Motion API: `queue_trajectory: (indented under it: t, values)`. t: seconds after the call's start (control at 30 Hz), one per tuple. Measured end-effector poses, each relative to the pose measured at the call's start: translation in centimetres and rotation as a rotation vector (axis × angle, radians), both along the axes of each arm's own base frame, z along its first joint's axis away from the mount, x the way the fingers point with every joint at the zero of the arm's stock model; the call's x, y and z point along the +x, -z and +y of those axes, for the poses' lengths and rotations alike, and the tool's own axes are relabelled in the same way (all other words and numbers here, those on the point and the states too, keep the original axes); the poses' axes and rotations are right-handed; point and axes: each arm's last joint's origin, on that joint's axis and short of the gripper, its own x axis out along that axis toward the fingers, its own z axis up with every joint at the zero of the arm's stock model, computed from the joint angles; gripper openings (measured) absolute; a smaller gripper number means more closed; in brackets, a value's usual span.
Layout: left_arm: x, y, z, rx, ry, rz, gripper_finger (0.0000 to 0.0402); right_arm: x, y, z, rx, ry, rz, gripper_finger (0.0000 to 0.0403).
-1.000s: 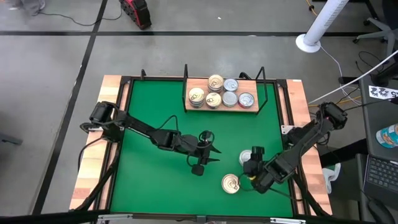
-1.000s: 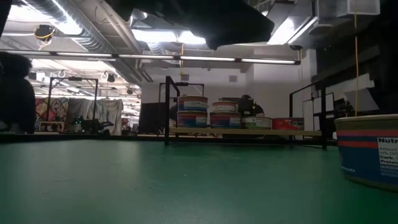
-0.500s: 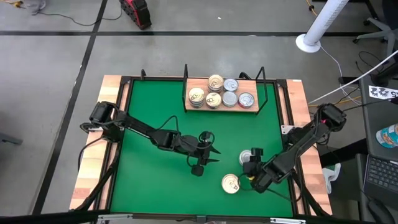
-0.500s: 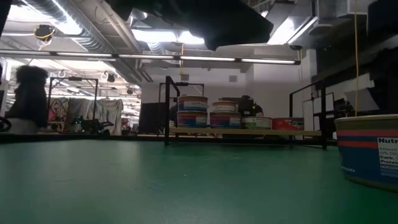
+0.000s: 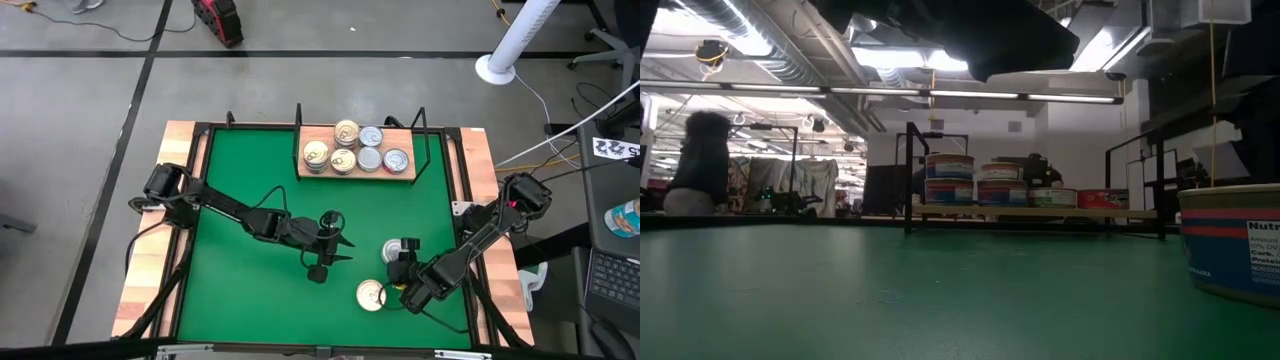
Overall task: Stack canned seafood by type on shelf
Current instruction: Stack the green tuna can on top of the green tuna can on the shelf
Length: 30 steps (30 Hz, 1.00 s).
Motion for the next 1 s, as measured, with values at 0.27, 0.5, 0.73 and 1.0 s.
queue_trajectory:
  t: [0.27, 0.5, 0.73, 1.0]
  values:
    - [0.00, 0.00, 0.00, -0.003, -0.001, 0.001, 0.0141, 0.16, 0.81, -0.16, -0.096, 0.003, -0.021, 0.0101]
    - [0.00, 0.00, 0.00, -0.003, -0.002, 0.000, 0.0141, 0.14, 1.05, -0.23, -0.118, 0.004, -0.017, 0.0057]
    - [-0.03, 0.02, -0.11, 0.026, 0.013, -0.002, 0.0141, 0.22, 1.07, -0.19, -0.110, 0.009, -0.024, 0.0007]
    - [-0.14, 0.01, -0.56, 0.093, 0.051, -0.011, 0.0141, 0.61, 1.04, 0.03, -0.106, 0.016, -0.088, 0.0002]
